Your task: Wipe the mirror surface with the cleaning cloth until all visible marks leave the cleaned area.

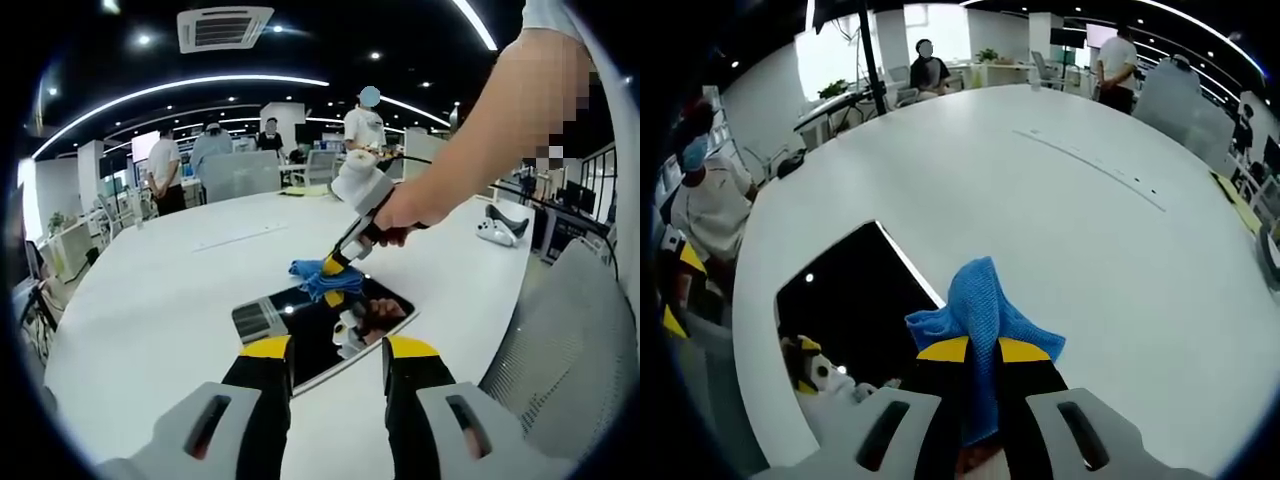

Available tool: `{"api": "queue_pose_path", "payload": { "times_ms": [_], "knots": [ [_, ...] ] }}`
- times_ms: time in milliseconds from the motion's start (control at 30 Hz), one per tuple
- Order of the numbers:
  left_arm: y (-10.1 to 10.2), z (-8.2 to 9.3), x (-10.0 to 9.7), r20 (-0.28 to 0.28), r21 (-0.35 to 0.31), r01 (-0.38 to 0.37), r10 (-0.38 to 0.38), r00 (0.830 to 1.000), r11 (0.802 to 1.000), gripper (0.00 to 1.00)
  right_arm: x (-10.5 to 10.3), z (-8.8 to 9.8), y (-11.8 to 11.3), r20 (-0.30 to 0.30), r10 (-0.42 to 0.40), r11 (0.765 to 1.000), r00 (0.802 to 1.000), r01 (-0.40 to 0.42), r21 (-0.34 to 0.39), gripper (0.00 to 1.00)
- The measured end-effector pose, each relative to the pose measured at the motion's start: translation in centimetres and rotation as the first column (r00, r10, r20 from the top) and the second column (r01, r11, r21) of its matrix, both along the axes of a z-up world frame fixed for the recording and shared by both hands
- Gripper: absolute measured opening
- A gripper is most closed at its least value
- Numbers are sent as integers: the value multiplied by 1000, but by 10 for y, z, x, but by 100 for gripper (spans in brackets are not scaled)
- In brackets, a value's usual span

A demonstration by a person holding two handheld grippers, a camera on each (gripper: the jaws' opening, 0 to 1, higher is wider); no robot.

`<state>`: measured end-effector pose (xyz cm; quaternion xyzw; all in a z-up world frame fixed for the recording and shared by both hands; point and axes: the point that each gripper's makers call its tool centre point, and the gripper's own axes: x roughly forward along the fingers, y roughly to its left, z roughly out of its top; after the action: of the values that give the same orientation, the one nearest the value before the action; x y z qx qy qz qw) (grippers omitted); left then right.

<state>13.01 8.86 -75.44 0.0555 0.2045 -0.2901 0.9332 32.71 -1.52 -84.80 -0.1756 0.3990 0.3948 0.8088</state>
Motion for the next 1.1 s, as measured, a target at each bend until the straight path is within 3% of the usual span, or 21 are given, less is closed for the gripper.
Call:
{"api": "queue_pose_path", "payload": {
  "times_ms": [1100],
  "knots": [
    [-1, 0, 0, 8, 5, 5, -5, 1000, 1000, 34, 0, 0, -18, 9, -28, 1000, 1000, 28, -6, 4]
  ]
}}
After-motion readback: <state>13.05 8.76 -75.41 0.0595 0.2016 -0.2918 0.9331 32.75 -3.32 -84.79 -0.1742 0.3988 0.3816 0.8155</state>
